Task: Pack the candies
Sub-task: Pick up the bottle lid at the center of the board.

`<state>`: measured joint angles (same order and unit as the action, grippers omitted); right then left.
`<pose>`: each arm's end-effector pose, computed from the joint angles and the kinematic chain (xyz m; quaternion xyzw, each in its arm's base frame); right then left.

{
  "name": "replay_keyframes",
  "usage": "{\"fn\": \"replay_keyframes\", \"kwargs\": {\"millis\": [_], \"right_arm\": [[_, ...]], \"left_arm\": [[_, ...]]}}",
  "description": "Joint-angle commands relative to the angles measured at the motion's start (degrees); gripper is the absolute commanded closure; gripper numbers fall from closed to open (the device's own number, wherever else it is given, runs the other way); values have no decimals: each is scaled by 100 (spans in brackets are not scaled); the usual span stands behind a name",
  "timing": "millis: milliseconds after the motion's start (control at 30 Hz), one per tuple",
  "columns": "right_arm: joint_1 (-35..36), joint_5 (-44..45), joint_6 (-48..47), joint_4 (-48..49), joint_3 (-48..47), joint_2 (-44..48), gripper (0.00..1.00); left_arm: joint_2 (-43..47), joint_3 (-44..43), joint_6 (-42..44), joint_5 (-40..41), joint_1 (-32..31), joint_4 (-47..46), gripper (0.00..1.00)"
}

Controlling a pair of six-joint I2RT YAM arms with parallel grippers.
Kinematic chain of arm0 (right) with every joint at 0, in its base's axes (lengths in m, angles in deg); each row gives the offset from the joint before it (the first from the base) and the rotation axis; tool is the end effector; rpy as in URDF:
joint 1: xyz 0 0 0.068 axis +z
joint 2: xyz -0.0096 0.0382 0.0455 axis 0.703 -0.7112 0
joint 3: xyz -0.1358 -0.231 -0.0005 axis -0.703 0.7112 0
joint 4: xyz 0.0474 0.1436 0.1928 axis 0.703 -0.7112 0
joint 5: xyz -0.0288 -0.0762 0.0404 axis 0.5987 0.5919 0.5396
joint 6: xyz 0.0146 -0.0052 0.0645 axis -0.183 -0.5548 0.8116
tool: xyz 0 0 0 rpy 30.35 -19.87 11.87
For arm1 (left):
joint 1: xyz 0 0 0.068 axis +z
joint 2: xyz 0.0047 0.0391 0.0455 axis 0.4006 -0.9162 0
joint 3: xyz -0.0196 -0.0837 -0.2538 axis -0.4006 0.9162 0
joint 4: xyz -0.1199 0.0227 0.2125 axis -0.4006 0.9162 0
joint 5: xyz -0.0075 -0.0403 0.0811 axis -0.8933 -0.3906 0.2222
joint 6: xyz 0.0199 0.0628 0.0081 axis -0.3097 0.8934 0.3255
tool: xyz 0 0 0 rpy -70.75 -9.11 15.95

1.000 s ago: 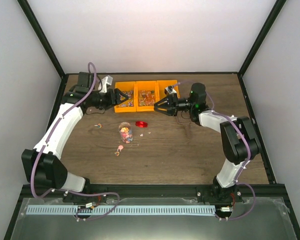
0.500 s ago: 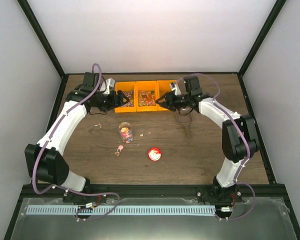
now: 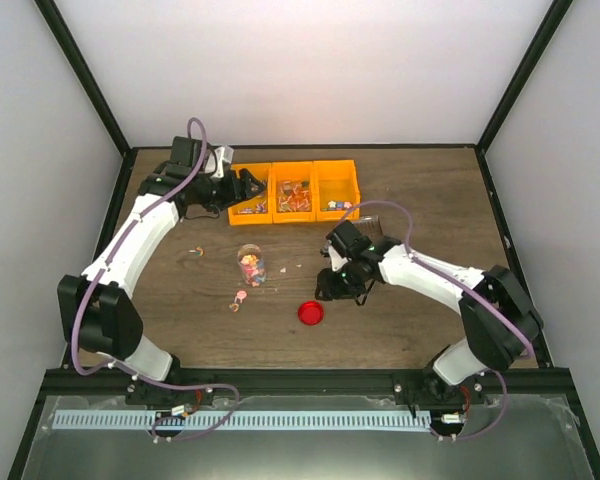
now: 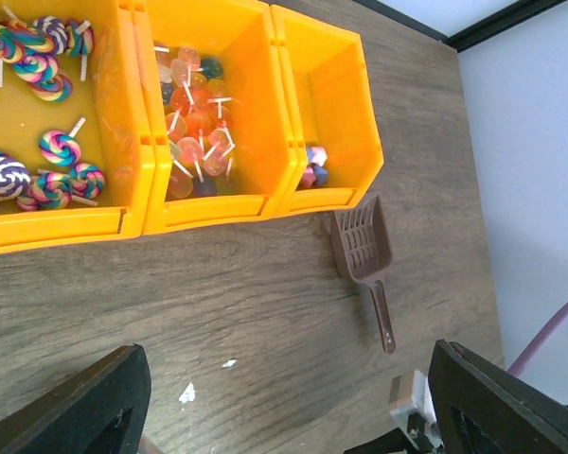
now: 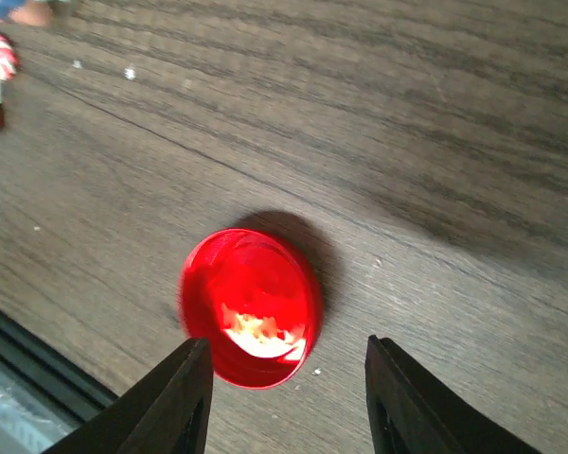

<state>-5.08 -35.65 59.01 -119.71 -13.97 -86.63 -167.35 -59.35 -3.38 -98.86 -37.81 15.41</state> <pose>0.1975 0.1869 0.1853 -0.1360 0.9600 0.2397 0.0499 0.3148 -0.1053 0.3157 -0.0066 0.9043 -0.3390 0.2593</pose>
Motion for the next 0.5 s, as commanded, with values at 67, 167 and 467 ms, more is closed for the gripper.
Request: {"fn": "replay_keyframes", "kwargs": {"millis": [67, 167, 467], "right_arm": [[478, 815, 321, -263, -56, -361, 59], [776, 964, 379, -220, -152, -736, 64], [1172, 1083, 569, -232, -504, -1411, 74]], "left_arm": [[151, 275, 127, -181, -22, -192, 18], [264, 416, 211, -162, -22, -146, 18], [409, 482, 405, -112, -11, -3, 17]]}}
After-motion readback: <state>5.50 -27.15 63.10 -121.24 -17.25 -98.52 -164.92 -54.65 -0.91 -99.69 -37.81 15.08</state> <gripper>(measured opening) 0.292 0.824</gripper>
